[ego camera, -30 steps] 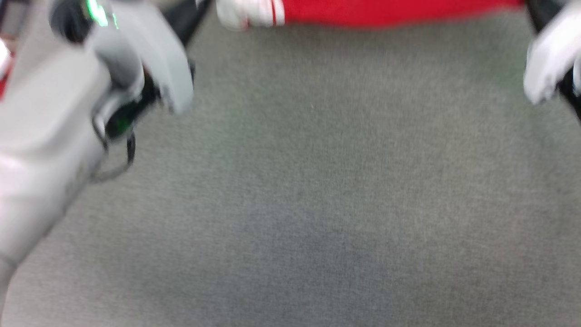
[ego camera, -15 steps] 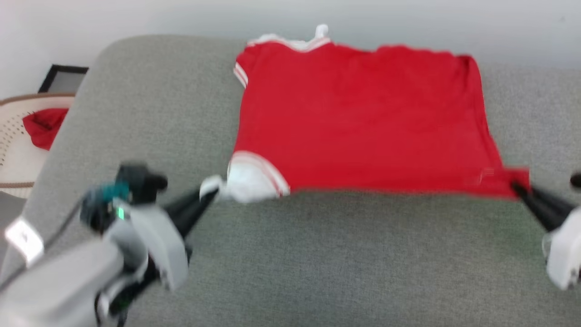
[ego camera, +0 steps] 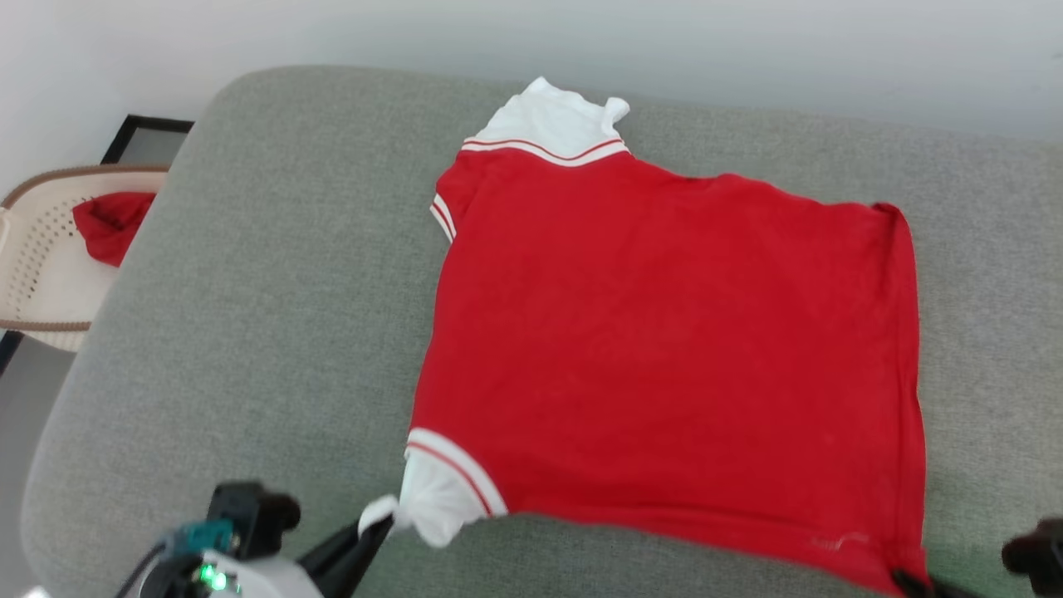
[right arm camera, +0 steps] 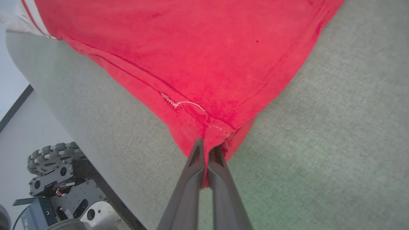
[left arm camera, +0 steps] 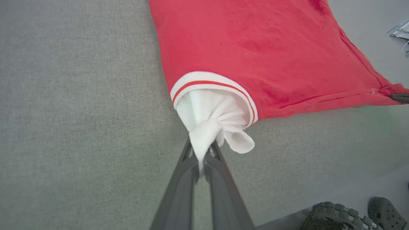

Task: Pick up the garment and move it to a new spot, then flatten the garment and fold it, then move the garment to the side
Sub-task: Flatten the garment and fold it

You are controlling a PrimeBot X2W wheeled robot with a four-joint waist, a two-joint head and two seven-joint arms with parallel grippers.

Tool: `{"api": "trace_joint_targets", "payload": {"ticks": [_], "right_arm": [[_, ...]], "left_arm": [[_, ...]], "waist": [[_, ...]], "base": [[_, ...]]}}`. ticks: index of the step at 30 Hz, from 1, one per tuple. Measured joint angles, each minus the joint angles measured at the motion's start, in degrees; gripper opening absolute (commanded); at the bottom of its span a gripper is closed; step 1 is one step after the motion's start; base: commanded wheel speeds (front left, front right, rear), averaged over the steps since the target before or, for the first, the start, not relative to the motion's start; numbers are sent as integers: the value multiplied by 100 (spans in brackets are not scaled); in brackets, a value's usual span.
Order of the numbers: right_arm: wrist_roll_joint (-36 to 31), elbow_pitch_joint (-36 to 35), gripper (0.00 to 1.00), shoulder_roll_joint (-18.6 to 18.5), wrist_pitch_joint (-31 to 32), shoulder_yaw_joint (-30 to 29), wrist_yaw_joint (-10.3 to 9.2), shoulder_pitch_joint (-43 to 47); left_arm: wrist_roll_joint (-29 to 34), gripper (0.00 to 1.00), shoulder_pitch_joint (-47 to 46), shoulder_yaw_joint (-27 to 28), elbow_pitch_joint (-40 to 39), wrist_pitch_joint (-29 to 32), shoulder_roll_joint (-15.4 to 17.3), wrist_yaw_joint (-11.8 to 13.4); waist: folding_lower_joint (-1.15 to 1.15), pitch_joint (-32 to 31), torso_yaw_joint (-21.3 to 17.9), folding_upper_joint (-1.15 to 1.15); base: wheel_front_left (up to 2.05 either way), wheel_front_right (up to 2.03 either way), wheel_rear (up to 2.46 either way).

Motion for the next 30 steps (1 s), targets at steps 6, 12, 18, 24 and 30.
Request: {"api": "trace_joint_targets", "payload": {"ticks": [6, 12, 18, 24, 30], "right_arm": [[-54, -545, 0, 346, 396, -498, 0, 680], [-212, -793, 0, 557, 571, -957, 0, 726], [-322, -753, 0, 657, 821, -1200, 0, 56], [-419, -476, 0, 673, 1025, -1129, 0, -866], [-519, 14, 0, 719, 1196, -909, 0, -1728]], "left_arm": [[-265, 0, 568, 178, -594, -112, 296, 497], [-60, 0, 510, 377, -1051, -104, 805, 805], [563, 0, -356, 536, -1185, 503, 1094, 747], [1198, 0, -1509, 633, -733, 1358, 856, 130], [1533, 0, -2467, 636, 207, 1944, 252, -633]], "waist": [[0, 131, 30, 0], [0, 320, 11, 0], [0, 521, -57, 0], [0, 761, -162, 0], [0, 1044, -281, 0]], "base": [[0, 0, 0], [0, 0, 0], [0, 0, 0], [0, 0, 0], [0, 0, 0]]}}
